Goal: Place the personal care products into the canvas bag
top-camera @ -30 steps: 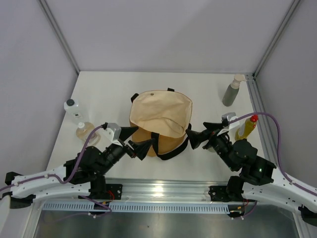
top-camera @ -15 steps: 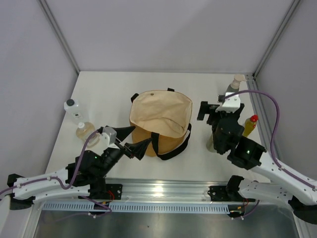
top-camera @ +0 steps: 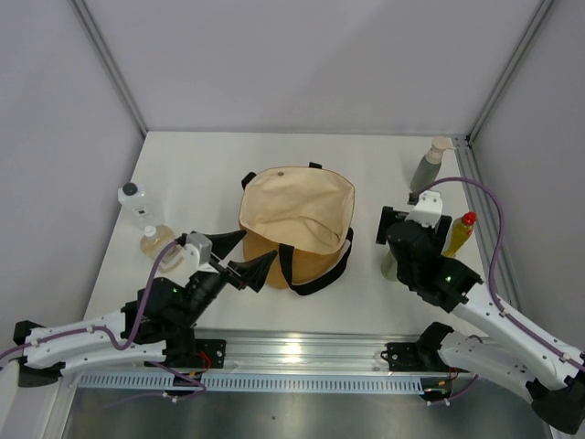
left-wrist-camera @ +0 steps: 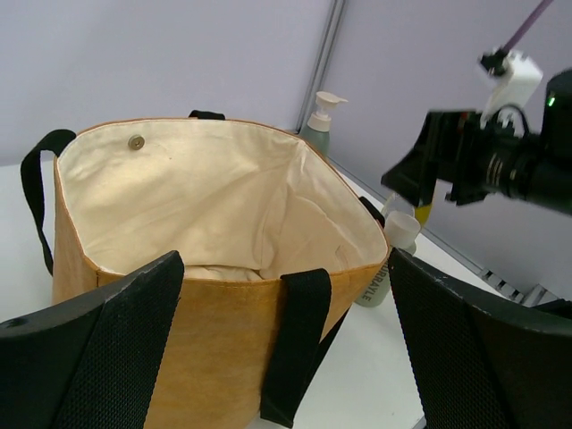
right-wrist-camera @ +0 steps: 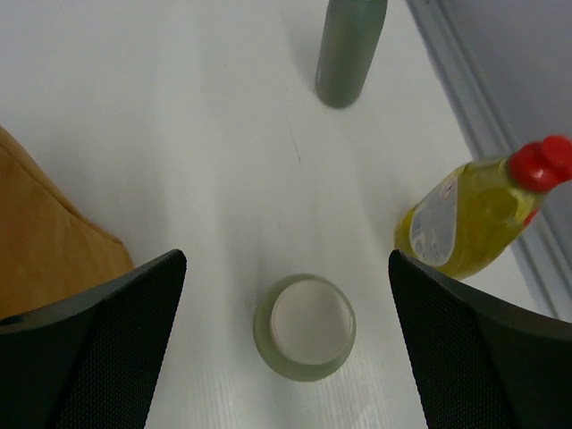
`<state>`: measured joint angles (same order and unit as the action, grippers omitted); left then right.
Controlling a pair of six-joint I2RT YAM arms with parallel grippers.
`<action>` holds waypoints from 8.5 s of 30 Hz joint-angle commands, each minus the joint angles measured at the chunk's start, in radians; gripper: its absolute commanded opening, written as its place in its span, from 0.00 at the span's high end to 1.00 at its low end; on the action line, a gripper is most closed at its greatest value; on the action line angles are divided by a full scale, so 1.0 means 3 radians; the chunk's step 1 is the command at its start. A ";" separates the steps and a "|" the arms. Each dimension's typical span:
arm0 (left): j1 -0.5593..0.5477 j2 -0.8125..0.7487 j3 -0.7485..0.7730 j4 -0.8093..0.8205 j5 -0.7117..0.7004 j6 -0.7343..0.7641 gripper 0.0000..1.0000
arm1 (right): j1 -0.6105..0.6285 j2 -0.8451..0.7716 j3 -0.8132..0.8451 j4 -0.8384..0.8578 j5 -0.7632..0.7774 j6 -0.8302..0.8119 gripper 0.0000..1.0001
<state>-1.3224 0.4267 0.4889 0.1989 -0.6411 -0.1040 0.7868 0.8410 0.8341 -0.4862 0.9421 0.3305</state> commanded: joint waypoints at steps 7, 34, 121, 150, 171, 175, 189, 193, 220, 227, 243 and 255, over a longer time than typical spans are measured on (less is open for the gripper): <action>-0.0020 -0.0021 -0.0029 0.0150 -0.0139 0.0075 0.01 | -0.0112 0.0024 -0.0658 0.0025 -0.0062 0.0932 0.01; -0.0025 0.0081 0.0043 0.0083 -0.0210 0.0091 0.01 | -0.0337 0.0725 -0.1052 0.0562 -0.0144 0.1460 0.08; -0.0005 0.0091 -0.0182 0.0237 -0.1223 -0.0119 0.01 | 0.0149 0.2882 0.1346 0.1933 -0.2419 -0.0473 1.00; 0.0016 0.0086 -0.0167 0.0211 -0.1187 -0.0139 0.01 | 0.0210 0.2924 0.1453 0.1636 -0.2261 -0.0381 0.30; 0.0046 0.0091 -0.0198 0.0242 -0.1258 -0.0124 0.01 | 0.0256 0.2240 0.1893 0.0926 -0.2036 -0.0503 0.17; 0.0057 0.0117 -0.0193 0.0252 -0.1268 -0.0103 0.01 | 0.0164 0.1825 0.1914 0.0716 -0.1944 -0.0555 0.16; 0.0067 0.0137 -0.0177 0.0232 -0.1212 -0.0150 0.01 | -0.1096 0.0414 0.1224 0.0435 -0.0323 -0.0576 0.01; 0.0067 0.0112 -0.0172 0.0196 -0.1233 -0.0165 0.01 | -0.1405 0.0132 0.1009 0.0108 -0.0446 -0.0213 0.01; 0.0077 0.0030 -0.0198 0.0196 -0.1248 -0.0185 0.01 | -0.2449 0.0535 -0.0699 0.1227 -0.0890 0.0085 0.01; 0.0087 0.0122 -0.0193 0.0222 -0.1233 -0.0180 0.01 | -0.2577 0.0587 -0.0923 0.1844 -0.1227 -0.0263 0.16; 0.0103 0.0163 -0.0182 0.0216 -0.1212 -0.0185 0.01 | -0.2567 0.0720 -0.1256 0.2597 -0.1897 -0.0585 0.74; 0.0108 0.0148 -0.0188 0.0206 -0.1217 -0.0190 0.01 | -0.2004 0.0516 -0.1430 0.3011 -0.2041 -0.0943 1.00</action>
<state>-1.2972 0.4706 0.4374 0.2302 -1.0000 -0.1539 0.1555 1.0355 0.3973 0.3374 0.3569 0.0845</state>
